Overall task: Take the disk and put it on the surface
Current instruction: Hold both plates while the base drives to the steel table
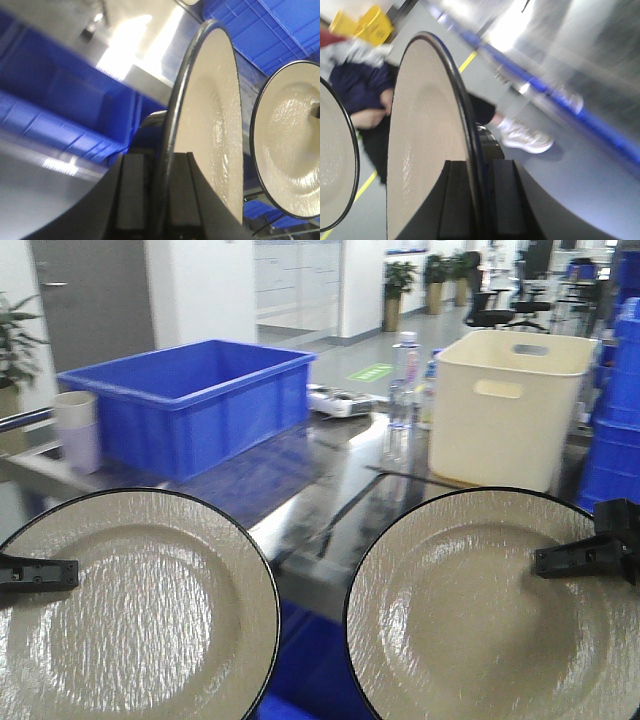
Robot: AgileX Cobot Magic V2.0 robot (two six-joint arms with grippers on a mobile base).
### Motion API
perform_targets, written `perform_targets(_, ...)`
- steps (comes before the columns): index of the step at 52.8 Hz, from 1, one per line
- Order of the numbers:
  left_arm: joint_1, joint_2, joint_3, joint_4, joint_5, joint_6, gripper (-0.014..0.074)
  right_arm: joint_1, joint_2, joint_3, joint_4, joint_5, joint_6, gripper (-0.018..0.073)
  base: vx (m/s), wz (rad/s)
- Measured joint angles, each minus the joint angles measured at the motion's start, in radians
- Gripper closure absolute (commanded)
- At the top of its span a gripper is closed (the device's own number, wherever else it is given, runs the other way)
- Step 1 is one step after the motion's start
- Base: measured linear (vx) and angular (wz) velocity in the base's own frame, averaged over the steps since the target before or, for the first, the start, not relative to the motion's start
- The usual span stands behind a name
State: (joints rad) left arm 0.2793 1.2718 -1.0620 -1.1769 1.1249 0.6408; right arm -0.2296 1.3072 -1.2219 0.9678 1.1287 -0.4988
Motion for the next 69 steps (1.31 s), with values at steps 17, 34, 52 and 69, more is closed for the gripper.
perform_targets(17,0.0,0.0,0.0,0.0,-0.004,0.0,0.0604,0.0,0.0,0.0,0.0,0.0,0.0,0.0568,0.42,-0.63)
perform_targets(34,0.0,0.001,0.0,-0.001,-0.004,0.0,0.0604,0.0,0.001,0.0,-0.003,-0.006,0.0,0.0568,0.35,-0.64)
perform_targets(52,0.0,0.001,0.0,-0.002,-0.052,0.0,0.0604,0.0,0.001,0.0,-0.004,-0.007,0.0,0.0568,0.18,-0.3)
perform_targets(69,0.0,0.001,0.0,-0.001,-0.056,0.0,0.0604,0.0,0.001,0.0,-0.004,-0.007,0.0,0.0568,0.05,-0.11)
